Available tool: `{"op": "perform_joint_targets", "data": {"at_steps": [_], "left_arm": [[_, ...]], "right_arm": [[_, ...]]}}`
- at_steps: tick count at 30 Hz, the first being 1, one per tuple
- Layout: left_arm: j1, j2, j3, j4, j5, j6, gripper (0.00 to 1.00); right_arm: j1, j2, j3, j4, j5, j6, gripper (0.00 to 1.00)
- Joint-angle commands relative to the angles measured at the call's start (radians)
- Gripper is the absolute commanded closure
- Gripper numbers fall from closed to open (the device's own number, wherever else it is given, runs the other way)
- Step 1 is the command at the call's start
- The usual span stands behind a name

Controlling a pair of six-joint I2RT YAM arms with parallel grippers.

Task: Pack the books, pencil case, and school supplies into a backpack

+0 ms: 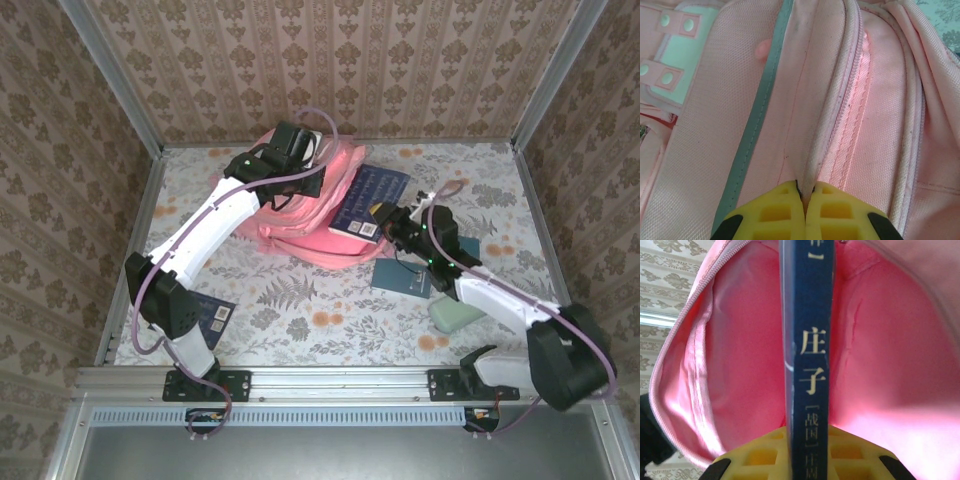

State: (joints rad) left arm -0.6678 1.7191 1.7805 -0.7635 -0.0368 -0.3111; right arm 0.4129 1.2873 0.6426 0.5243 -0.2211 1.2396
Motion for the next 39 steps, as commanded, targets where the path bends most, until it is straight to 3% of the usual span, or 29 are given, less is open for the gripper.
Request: {"op": "perform_joint_targets", "data": {"at_steps": [1, 12, 21, 22, 25, 27, 31, 34, 39], "left_arm": [[-0.012, -0.037, 0.072, 0.091, 0.03, -0.06, 1.0], [-0.016, -0.019, 0.117, 0.091, 0.045, -0.074, 1.0], [-0.012, -0.023, 0.109, 0.088, 0.047, -0.075, 1.0], [-0.01, -0.023, 0.106, 0.087, 0.05, -0.074, 1.0], [-0.002, -0.026, 0.092, 0.09, 0.054, -0.078, 1.0], [0.007, -0.031, 0.078, 0.097, 0.057, -0.081, 1.0], [0.029, -0.035, 0.05, 0.109, 0.07, -0.084, 1.0], [0.048, -0.033, 0.036, 0.113, 0.078, -0.084, 1.0], [0.075, -0.029, 0.001, 0.132, 0.093, -0.089, 1.0]], "right_arm": [[0.032, 0.094, 0.086, 0.188, 0.02, 0.059, 1.0], [0.163, 0.575, 0.403, 0.343, 0.172, 0.142, 1.0], [0.175, 0.839, 0.719, 0.127, 0.171, 0.135, 1.0], [0.175, 0.857, 0.749, 0.074, 0.167, 0.127, 0.97], [0.175, 0.874, 0.782, 0.024, 0.142, 0.112, 0.56], [0.172, 0.858, 0.779, -0.018, 0.127, 0.084, 0.41], [0.157, 0.798, 0.729, -0.078, 0.098, 0.041, 0.28], [0.138, 0.74, 0.665, -0.112, 0.066, 0.029, 0.11], [0.099, 0.594, 0.511, -0.141, 0.061, -0.019, 0.1]]}}
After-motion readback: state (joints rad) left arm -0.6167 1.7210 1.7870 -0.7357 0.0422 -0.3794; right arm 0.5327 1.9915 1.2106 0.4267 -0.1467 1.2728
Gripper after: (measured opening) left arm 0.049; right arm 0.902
